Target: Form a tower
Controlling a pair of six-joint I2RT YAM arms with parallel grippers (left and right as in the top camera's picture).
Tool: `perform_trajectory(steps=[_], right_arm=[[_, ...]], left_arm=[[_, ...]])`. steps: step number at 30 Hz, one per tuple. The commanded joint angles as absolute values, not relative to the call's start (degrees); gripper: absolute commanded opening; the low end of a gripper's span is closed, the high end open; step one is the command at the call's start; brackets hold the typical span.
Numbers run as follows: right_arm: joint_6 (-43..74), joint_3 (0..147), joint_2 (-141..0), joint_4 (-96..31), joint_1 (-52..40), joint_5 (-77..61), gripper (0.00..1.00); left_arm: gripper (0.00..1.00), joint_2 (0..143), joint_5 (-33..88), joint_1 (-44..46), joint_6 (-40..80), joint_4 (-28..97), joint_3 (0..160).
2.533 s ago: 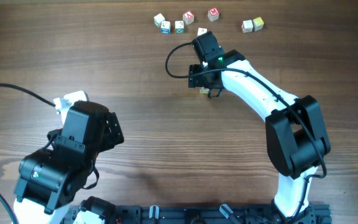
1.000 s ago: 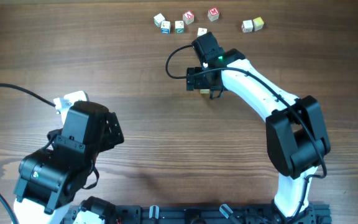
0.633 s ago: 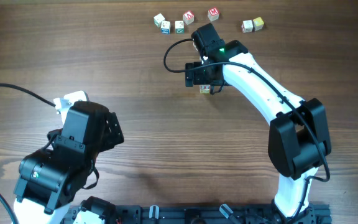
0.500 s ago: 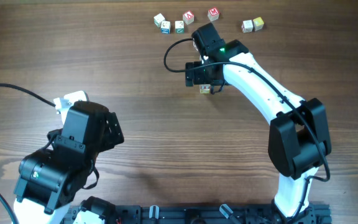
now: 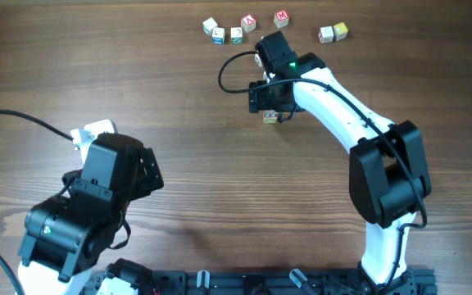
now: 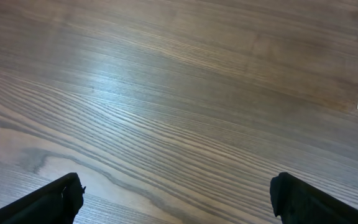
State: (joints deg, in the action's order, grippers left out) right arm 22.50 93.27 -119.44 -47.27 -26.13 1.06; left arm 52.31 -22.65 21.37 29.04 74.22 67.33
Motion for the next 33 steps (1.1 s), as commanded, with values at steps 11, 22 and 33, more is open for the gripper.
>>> perform_trajectory(steps=[11, 22, 33], right_arm=[[21.0, 94.4, -120.6, -48.5, -26.2, 0.3, 0.61], [21.1, 94.4, -120.6, -48.9, -26.2, -0.2, 0.50], [21.1, 94.4, -120.7, -48.7, -26.2, -1.4, 0.52]], left_arm=[[1.00, 52.3, -22.8, 21.0, 29.6, 74.2, 67.1], [1.00, 52.3, -22.8, 21.0, 29.6, 74.2, 67.1], [1.00, 52.3, -22.8, 21.0, 29.6, 74.2, 67.1]])
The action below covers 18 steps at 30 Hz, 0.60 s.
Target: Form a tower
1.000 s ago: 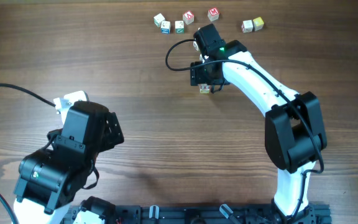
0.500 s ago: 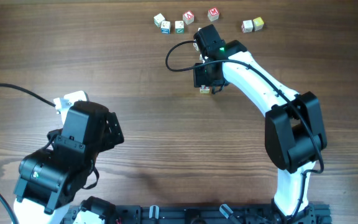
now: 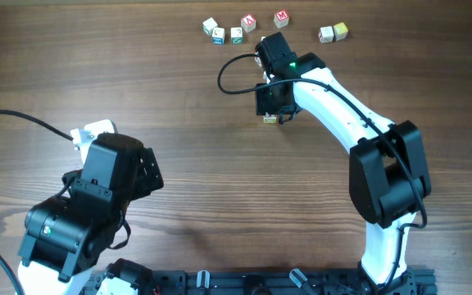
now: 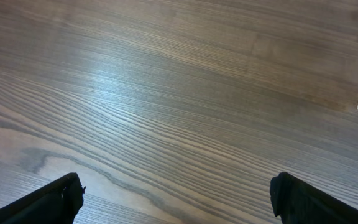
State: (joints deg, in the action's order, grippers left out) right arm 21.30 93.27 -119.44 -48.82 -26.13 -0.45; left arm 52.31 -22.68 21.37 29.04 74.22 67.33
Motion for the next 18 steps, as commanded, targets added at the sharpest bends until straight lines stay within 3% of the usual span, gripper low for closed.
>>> perform_trajectory(steps=[1, 9, 12, 18], right_arm=[[21.1, 94.4, -120.7, -48.6, -26.2, -1.4, 0.52], [21.2, 94.4, -122.5, -47.7, -26.2, -1.4, 0.52], [21.2, 94.4, -122.5, -47.6, -26.2, -1.4, 0.43], [22.7, 94.4, -122.5, -47.6, -26.2, -1.5, 0.36]], left_arm=[[1.00, 52.3, -22.8, 21.0, 29.6, 74.2, 67.1], [1.00, 52.3, -22.8, 21.0, 29.6, 74.2, 67.1], [1.00, 52.3, -22.8, 21.0, 29.6, 74.2, 67.1], [1.00, 52.3, -22.8, 21.0, 29.6, 74.2, 67.1]])
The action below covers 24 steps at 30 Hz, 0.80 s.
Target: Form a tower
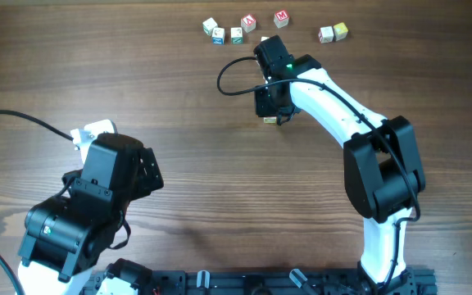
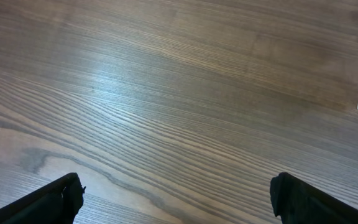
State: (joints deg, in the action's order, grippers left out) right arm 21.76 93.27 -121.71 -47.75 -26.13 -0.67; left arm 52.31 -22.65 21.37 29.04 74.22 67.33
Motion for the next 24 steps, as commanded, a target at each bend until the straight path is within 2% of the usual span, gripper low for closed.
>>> perform_trajectory(steps=[1, 11, 24], right_arm=[[22.7, 94.4, -122.5, -47.6, -26.2, -1.5, 0.35], [24.0, 94.5, -122.4, -49.1, -26.2, -1.6, 0.23], [24.0, 94.6, -120.2, -50.4, -26.2, -1.2, 0.18]], left_arm=[[1.00, 52.3, -22.8, 21.0, 29.6, 74.2, 67.1], [1.00, 52.3, -22.8, 21.0, 29.6, 74.2, 67.1], [1.00, 52.3, -22.8, 21.0, 29.6, 74.2, 67.1]])
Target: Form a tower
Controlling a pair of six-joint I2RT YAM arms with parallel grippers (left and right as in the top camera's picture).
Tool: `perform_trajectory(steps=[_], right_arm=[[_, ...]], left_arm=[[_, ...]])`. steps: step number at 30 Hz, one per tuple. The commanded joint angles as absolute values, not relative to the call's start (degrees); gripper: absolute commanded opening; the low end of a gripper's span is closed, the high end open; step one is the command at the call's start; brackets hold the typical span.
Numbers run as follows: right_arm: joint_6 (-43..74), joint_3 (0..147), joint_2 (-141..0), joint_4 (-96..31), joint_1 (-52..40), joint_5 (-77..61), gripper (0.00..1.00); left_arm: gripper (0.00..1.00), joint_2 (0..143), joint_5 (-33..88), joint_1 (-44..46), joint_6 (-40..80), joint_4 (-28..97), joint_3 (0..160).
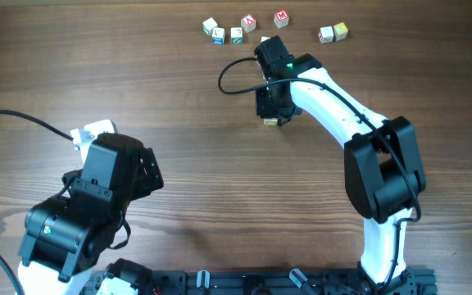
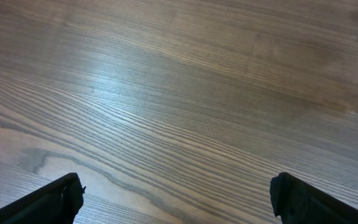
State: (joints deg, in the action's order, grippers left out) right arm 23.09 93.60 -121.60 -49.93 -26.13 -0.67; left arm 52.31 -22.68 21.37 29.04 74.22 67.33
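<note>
Several small lettered cubes lie along the table's far edge, among them a white one [image 1: 210,26], a red one [image 1: 249,22], another red one [image 1: 281,16] and a pair [image 1: 333,32]. One pale cube [image 1: 270,121] sits apart, nearer the middle, and shows again as a cube at the left wrist view's right edge. My right gripper [image 1: 270,105] points down right over this cube, and its wrist hides the fingers. My left gripper [image 2: 178,202] hangs open over bare wood at the near left.
The wooden table [image 1: 220,164] runs wide between the two arms. A black cable [image 1: 232,74] loops off the right wrist, another cable [image 1: 23,119] trails from the left arm. A white tag [image 1: 93,131] sits beside the left arm.
Hardly anything differs. The right gripper still stands over the lone cube, shifted by a hair at most. The left arm has not moved.
The right gripper stood over the lone cube at every moment. Its head edged slightly toward me and the arm's elbow swung a little left. The cube kept nearly the same spot. The left gripper stayed open and still.
</note>
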Motion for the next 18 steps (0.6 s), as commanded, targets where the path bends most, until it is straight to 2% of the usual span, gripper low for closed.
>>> perform_trajectory(steps=[1, 18], right_arm=[[24.0, 94.6, -120.2, -50.4, -26.2, -1.2, 0.18], [25.7, 95.6, -117.7, -53.0, -26.2, 0.0, 0.16]], left_arm=[[1.00, 52.3, -22.8, 21.0, 29.6, 74.2, 67.1], [1.00, 52.3, -22.8, 21.0, 29.6, 74.2, 67.1]])
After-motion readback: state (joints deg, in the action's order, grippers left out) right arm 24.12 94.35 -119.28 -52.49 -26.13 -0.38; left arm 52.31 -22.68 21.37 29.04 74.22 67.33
